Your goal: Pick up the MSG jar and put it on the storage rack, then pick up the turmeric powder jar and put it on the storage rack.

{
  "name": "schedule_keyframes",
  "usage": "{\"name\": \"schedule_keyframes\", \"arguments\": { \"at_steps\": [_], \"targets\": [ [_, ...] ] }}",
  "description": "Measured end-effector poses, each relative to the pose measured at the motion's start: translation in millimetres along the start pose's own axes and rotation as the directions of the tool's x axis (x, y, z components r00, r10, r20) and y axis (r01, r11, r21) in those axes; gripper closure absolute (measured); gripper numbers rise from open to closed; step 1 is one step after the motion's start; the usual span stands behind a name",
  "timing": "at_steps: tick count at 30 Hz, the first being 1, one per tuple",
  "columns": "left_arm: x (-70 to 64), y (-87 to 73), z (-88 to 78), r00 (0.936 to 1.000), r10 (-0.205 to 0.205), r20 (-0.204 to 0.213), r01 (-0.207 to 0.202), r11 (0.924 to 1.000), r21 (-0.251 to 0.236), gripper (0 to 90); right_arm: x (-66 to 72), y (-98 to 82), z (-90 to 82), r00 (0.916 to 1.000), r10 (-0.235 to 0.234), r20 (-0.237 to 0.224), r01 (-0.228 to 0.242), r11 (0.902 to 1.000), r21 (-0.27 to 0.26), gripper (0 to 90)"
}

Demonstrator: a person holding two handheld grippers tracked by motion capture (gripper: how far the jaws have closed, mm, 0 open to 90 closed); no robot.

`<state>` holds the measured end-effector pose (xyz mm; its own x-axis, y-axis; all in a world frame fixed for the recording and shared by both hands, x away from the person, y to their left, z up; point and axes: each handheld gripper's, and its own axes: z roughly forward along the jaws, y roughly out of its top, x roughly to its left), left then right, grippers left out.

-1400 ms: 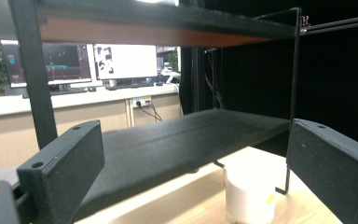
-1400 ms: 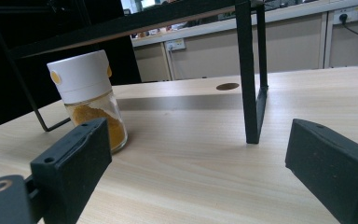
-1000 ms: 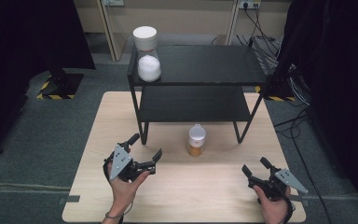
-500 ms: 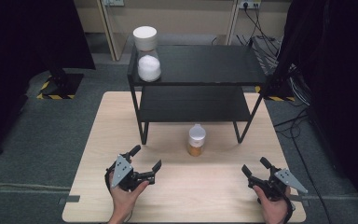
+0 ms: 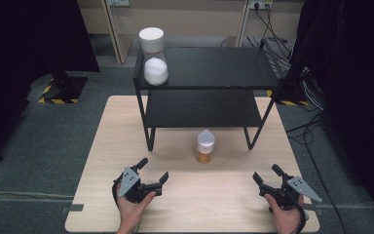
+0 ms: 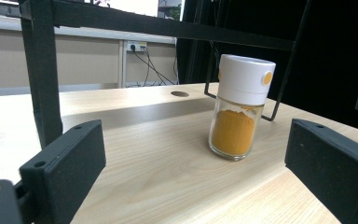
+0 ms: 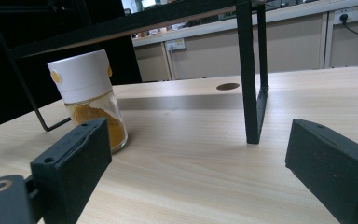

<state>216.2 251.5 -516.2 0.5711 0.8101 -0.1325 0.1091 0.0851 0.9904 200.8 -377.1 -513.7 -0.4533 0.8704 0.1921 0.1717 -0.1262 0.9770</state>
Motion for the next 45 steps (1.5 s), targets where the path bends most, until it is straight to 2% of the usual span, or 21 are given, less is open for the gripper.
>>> {"name": "schedule_keyframes", "arguments": {
  "at_steps": [10, 29, 45],
  "targets": [
    [-1.0, -6.8, 4.2, 1.0, 0.003, 0.007, -0.004, 0.9994, 0.035, 4.1, -0.7, 0.4, 0.3, 1.0, 0.0, -0.002, 0.0, 1.0, 0.002, 7.1],
    [-0.4, -9.0, 3.8, 1.0, -0.001, 0.008, 0.001, 0.9997, 0.022, 4.2, -1.7, 1.0, 0.5, 1.0, 0.009, -0.005, -0.009, 0.9999, 0.005, 7.0],
    [-1.5, -11.0, 2.8, 0.9999, -0.011, -0.004, 0.011, 0.9999, 0.01, 4.2, 1.9, 0.9, 1.7, 0.9999, -0.014, -0.002, 0.014, 0.9999, 0.007, 6.2]
  ]
}}
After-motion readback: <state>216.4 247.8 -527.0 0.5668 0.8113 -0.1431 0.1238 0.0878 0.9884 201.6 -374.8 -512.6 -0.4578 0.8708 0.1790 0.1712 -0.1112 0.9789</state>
